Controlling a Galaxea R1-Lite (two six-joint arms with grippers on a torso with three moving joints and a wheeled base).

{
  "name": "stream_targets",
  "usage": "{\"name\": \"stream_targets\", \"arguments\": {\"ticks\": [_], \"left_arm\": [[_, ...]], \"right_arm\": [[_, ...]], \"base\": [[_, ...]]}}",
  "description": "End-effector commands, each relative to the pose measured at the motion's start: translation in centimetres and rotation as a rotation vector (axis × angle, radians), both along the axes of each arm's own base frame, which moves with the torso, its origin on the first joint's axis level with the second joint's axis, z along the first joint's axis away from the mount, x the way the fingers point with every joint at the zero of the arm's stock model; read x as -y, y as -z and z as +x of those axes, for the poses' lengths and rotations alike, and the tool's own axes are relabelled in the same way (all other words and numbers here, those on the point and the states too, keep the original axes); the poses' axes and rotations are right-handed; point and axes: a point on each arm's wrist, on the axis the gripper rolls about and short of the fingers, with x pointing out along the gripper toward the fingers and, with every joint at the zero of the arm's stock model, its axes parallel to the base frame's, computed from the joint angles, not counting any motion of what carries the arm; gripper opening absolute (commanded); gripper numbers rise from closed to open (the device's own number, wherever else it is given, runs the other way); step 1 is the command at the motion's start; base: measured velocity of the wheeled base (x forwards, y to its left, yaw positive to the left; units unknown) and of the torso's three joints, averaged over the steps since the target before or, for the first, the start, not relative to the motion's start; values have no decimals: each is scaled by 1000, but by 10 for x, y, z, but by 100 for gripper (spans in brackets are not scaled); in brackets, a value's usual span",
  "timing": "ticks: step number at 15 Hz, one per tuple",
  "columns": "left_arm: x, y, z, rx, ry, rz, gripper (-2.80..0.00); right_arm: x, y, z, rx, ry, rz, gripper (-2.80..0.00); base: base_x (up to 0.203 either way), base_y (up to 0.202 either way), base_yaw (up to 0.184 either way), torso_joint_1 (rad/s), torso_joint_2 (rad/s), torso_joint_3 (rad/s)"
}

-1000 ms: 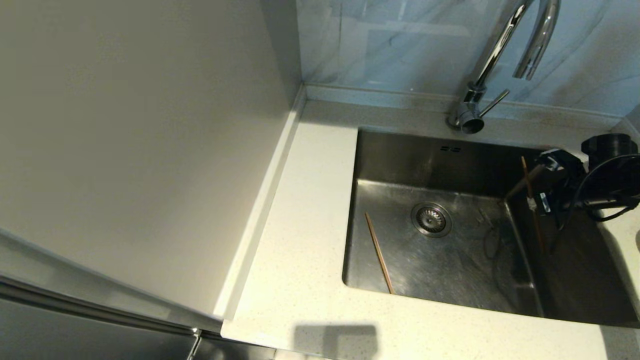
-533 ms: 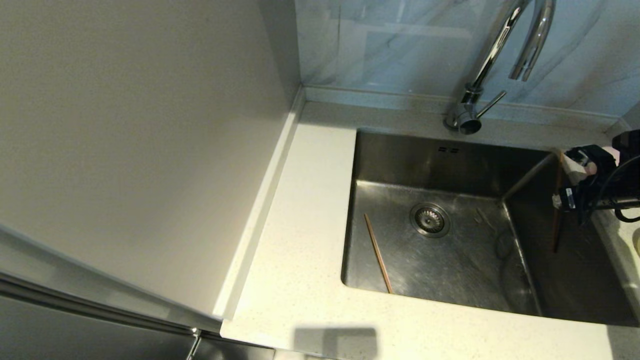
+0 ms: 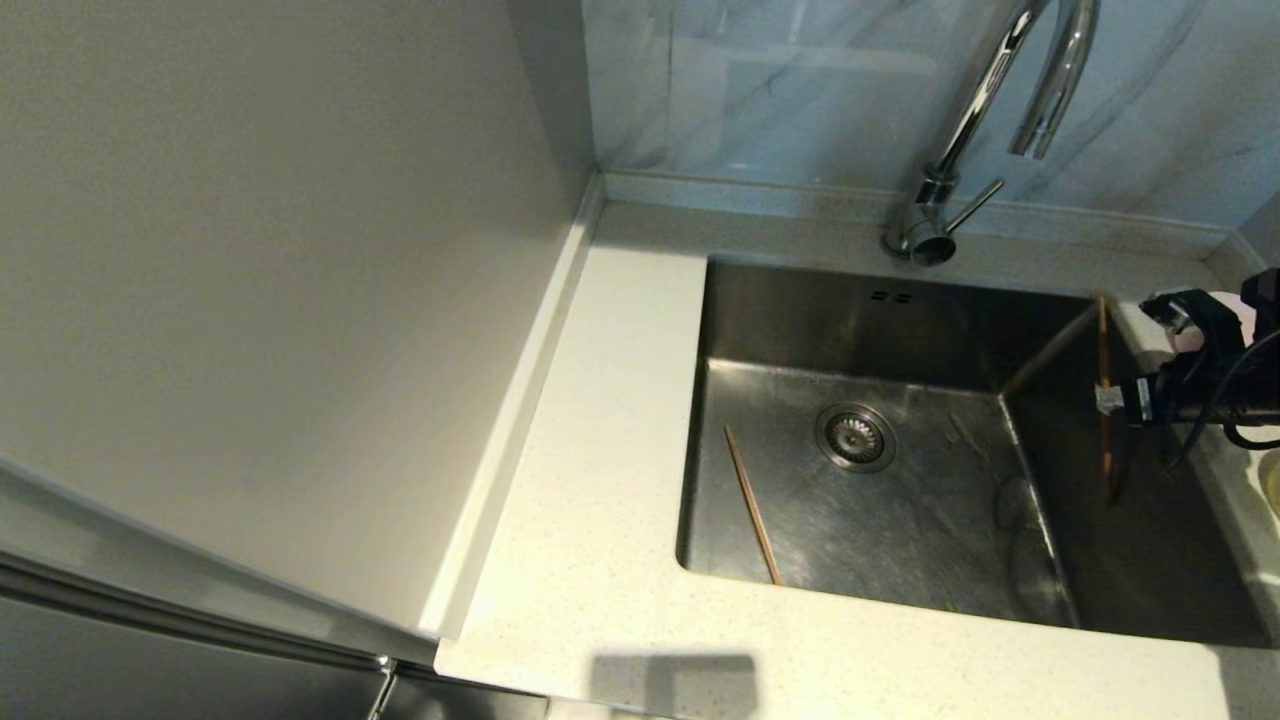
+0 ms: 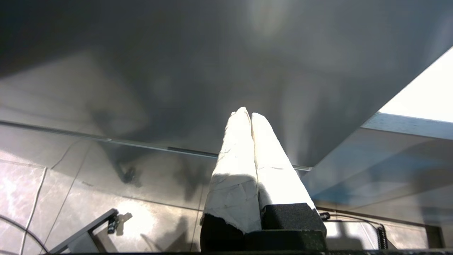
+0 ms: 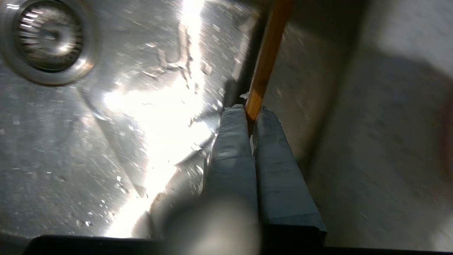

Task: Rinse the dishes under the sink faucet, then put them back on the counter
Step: Put the chopsticks back to the table from the sink

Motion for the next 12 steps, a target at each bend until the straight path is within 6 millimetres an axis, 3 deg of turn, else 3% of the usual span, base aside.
{"name": "stream_targets", "arguments": {"ticks": [1,5,7,12], "left_arm": [[0,0,0,4,-1,0,-280],[0,0,0,4,-1,0,-280],[0,0,0,4,-1,0,-280],[0,0,0,4,-1,0,-280]], "right_arm": [[-7,5,-3,101,-146,5,-280],[-39,4,-3,235,-305,-33,-280],[-42,-2,-3,254,-312,-42,-280],[-41,-44,-1,352,-205,-11,-280]], "base": [[0,0,0,0,0,0],[0,0,0,0,0,0],[0,0,0,0,0,0],[0,0,0,0,0,0]]}}
